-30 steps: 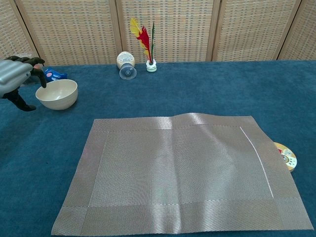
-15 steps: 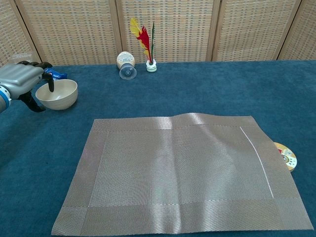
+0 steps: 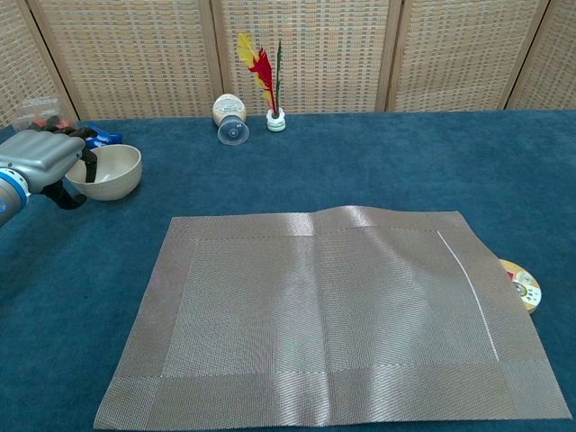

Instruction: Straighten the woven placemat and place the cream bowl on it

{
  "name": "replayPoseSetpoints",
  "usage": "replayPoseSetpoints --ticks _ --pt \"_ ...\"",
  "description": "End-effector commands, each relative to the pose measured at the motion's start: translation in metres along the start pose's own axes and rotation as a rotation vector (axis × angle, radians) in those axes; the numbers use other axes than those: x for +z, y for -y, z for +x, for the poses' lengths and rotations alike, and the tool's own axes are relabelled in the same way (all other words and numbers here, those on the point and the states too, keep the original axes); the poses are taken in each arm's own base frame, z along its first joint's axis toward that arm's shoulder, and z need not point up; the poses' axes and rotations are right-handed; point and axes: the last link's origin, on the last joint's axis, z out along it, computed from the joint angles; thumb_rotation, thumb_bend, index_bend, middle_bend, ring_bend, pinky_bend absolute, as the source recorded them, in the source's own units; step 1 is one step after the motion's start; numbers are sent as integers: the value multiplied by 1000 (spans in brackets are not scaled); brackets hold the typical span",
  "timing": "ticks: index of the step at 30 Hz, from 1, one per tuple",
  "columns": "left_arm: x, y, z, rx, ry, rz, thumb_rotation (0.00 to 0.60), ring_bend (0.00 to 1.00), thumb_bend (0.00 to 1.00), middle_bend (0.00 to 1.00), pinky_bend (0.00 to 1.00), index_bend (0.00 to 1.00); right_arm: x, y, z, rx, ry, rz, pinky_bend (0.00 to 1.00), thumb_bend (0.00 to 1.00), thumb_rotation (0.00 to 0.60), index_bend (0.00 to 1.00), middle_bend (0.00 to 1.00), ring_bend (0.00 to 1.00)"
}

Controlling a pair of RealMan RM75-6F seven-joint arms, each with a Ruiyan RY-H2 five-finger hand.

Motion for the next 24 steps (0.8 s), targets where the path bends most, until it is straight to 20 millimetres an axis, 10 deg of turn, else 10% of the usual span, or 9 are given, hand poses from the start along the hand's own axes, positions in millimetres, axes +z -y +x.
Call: replayPoseSetpoints --ticks 1,24 --pt "3 -3 -1 -2 -2 -2 600 0 423 0 0 573 0 0 -1 -2 1 -1 0 379 600 210 0 0" --pt "-21 -12 22 -54 -171 -115 600 0 443 0 0 719 -2 6 1 12 -2 22 0 379 600 213 0 0"
